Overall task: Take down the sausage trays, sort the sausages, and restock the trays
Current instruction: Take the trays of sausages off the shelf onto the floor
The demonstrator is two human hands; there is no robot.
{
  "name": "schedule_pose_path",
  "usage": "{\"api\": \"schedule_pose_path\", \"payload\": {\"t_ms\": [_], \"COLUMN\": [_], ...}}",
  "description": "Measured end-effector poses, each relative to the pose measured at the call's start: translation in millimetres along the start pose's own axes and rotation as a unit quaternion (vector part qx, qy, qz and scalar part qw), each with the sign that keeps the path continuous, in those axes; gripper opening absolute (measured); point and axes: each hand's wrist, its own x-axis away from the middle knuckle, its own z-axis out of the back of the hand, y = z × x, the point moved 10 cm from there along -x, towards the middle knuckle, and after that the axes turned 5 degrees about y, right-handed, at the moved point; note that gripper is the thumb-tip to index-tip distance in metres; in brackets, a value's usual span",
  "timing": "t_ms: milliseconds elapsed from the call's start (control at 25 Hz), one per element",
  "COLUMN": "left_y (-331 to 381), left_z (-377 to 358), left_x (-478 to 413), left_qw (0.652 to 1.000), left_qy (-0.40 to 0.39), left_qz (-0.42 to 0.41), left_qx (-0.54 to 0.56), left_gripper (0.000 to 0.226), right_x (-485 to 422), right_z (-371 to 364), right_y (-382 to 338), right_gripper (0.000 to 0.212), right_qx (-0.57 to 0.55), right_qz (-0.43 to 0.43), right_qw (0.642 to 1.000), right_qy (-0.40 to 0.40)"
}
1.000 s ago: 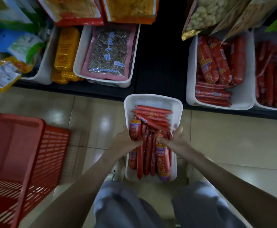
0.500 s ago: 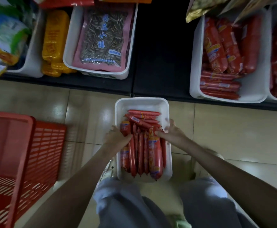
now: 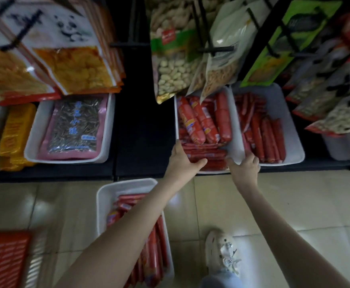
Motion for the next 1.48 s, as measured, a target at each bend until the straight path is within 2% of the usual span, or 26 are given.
{"api": "schedule_pose_path", "payload": {"t_ms": [200,360,560,680,760,800,880,920,1000,1080,1160,1320,1480], "left_y": [-0.7,-4.6,-31.3,-53.1,-63.8,-65.7,-62.4,-59.2,-58.5,-60.2,-60.7,-63.4,-78.3], "left_z": [-12.8,-21.6,-25.4,-6.9,7.8,11.9,12.2,10.7,9.0,4.6,0.8,0.9,-5.0], "left_x": [-11.5,-5.8,9.0,19.8,17.4,12.8,-3.4,-11.7,-26.3,-34.3,-36.4,-26.3,19.1], "left_qw": [0.998,0.998,0.995,0.994,0.991,0.99,0.994,0.995,0.996,0.996,0.994,0.995,0.996], "left_qy": [0.039,0.021,0.013,0.049,0.063,0.057,0.027,0.015,0.014,0.014,0.021,0.022,0.003], "left_qz": [0.044,0.056,0.088,0.1,0.12,0.124,0.104,0.091,0.081,0.084,0.077,0.067,0.074], "left_qx": [0.001,-0.003,0.034,-0.003,-0.013,-0.021,-0.036,-0.041,-0.037,0.02,0.072,0.066,0.052], "left_gripper": [0.11,0.12,0.097,0.095,0.098,0.098,0.093,0.087,0.076,0.071,0.074,0.075,0.081], "right_x": [-4.1,1.5,17.6,41.0,45.7,39.6,16.9,3.7,-16.0,-23.6,-21.8,-0.7,43.2], "right_z": [-17.7,-22.3,-12.0,-18.6,-22.1,-19.0,-13.5,-14.7,-26.6,-44.5,-53.2,-52.5,-37.5], "right_y": [-1.7,1.6,-5.0,18.5,35.5,34.2,20.9,13.7,1.4,-2.7,-6.0,-7.9,19.6], "right_gripper": [0.091,0.098,0.098,0.098,0.086,0.071,0.041,0.035,0.037,0.038,0.032,0.025,0.043], "right_qx": [-0.048,-0.044,-0.064,-0.009,0.04,0.04,-0.011,-0.044,-0.093,-0.144,-0.196,-0.259,-0.253], "right_qz": [0.05,0.067,0.111,0.094,0.06,0.052,0.044,0.034,0.027,0.035,0.038,0.032,0.032], "right_qw": [0.996,0.994,0.988,0.989,0.99,0.99,0.991,0.989,0.98,0.969,0.958,0.937,0.933], "right_qy": [-0.053,-0.076,-0.089,-0.115,-0.124,-0.122,-0.126,-0.138,-0.174,-0.198,-0.208,-0.231,-0.255]}}
